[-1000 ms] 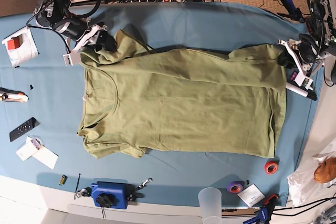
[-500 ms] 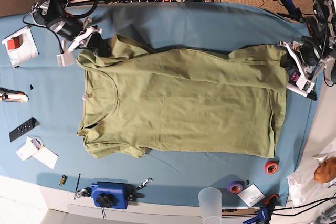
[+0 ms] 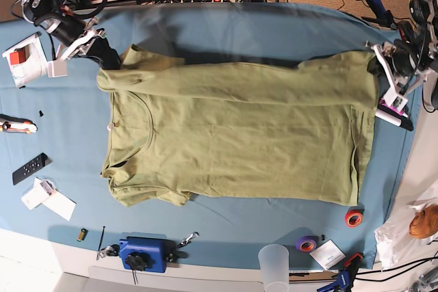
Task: Layout the t-shirt on the table in an organized manner, then fold the t-shirt properly
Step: 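Grasp the opposite shoulder corner with the left gripper and tug outward, then hold the shirt corners with both grippers, pulling the shirt taut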
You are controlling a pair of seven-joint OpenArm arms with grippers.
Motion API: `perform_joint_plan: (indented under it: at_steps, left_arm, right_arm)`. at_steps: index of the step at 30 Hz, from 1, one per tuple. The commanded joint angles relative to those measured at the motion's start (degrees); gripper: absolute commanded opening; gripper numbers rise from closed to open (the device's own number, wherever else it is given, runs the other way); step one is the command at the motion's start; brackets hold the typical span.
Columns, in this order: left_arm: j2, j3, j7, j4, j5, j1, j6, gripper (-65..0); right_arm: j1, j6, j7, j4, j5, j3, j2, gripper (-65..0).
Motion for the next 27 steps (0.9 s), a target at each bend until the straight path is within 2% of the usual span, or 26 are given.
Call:
perform_joint_plan:
  at_steps: [1, 6, 9, 14, 16, 18, 19, 21, 22, 24, 27]
  left_arm:
    - [-1.3, -1.1, -0.2, 0.9, -0.5, 0.2, 0.2, -65.0]
    - [-1.4, -5.8, -0.2, 1.5, -1.4, 3.7, 0.2, -65.0]
    - [-1.4, -10.2, -0.2, 1.5, -5.6, 5.6, -0.3, -65.0]
    - [-1.4, -13.7, -0.3, 1.5, -12.5, 8.3, -6.7, -65.0]
    - [-1.4, -13.6, -0.6, 1.5, -14.6, 9.0, -8.8, -52.8]
    - [-1.4, -13.6, -0.7, 1.5, -15.5, 9.2, -8.9, -41.2]
    - [-1.4, -13.6, -0.7, 1.5, -15.6, 9.1, -8.6, -37.8]
    - [-1.5, -13.8, -0.7, 1.5, -15.5, 8.3, -7.1, -37.1]
    - [-1.6, -14.1, -0.7, 1.5, -15.5, 7.6, -6.9, -37.1]
    - [-1.7, -16.3, -1.3, 1.7, -15.8, 5.4, -7.2, -37.1]
    - [-1.9, -22.9, -7.3, 2.3, -16.1, 1.2, -7.4, -37.1]
  right_arm:
    - [-0.2, 0.1, 1.0, 0.8, 1.4, 0.5, 1.2, -65.0]
    - [-0.8, 0.1, 1.0, 0.8, 1.5, 2.7, 1.6, -65.0]
    - [-2.0, 0.1, 1.0, 0.8, 1.5, 3.8, 1.6, -65.0]
    - [-2.9, 0.1, 1.0, 0.8, 1.5, 3.9, 1.6, -65.0]
    - [-2.9, 0.1, 1.0, 0.8, 1.5, 3.9, 1.6, -65.0]
    - [-2.9, 0.1, 1.0, 0.8, 1.5, 3.9, 1.6, -65.0]
    - [-2.9, 0.1, 1.0, 0.8, 1.5, 3.9, 1.6, -61.8]
    - [-3.1, 0.1, 1.0, 0.8, 1.5, 3.9, 1.6, -54.0]
    - [-3.2, 0.1, 1.0, 0.8, 1.5, 3.9, 1.6, -52.1]
    - [-3.5, 0.1, 1.0, 0.8, 1.5, 3.9, 1.6, -52.0]
    - [-3.7, 0.1, 1.0, 0.8, 1.5, 3.9, 1.6, -52.0]
